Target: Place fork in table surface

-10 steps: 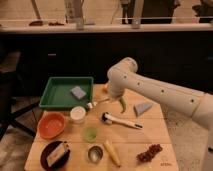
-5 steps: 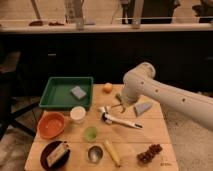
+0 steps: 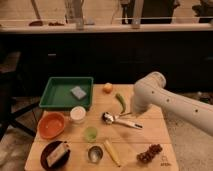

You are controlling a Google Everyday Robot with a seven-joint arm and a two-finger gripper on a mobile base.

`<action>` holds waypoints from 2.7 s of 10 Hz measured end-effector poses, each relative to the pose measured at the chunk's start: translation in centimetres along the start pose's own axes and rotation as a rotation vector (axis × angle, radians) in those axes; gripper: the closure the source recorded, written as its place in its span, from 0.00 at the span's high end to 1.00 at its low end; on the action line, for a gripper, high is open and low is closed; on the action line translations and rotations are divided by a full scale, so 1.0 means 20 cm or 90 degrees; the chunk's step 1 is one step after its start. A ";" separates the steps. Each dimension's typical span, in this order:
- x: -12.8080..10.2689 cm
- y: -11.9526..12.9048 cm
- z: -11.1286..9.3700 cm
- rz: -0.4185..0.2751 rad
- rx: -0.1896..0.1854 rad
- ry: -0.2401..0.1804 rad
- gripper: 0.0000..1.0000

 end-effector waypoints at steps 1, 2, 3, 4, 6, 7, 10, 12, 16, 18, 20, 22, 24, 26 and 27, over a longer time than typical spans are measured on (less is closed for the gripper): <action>0.01 0.02 0.03 0.000 -0.001 -0.003 0.00; 0.04 0.04 0.06 0.002 -0.002 -0.003 0.00; 0.05 0.06 0.08 0.002 -0.002 -0.004 0.00; 0.05 0.06 0.09 -0.001 -0.003 -0.007 0.00; 0.06 0.11 0.15 -0.006 -0.011 -0.017 0.00; 0.07 0.15 0.20 -0.007 -0.016 -0.023 0.00; 0.15 0.26 0.31 -0.003 -0.030 -0.036 0.00; 0.21 0.32 0.33 0.011 -0.029 -0.044 0.00; 0.28 0.40 0.33 0.029 -0.020 -0.052 0.00; 0.31 0.44 0.34 0.035 -0.021 -0.055 0.00; 0.32 0.45 0.36 0.038 -0.026 -0.057 0.00; 0.34 0.47 0.40 0.043 -0.032 -0.058 0.00; 0.35 0.48 0.41 0.046 -0.035 -0.058 0.00; 0.36 0.47 0.43 0.047 -0.041 -0.057 0.00; 0.36 0.46 0.44 0.046 -0.043 -0.057 0.00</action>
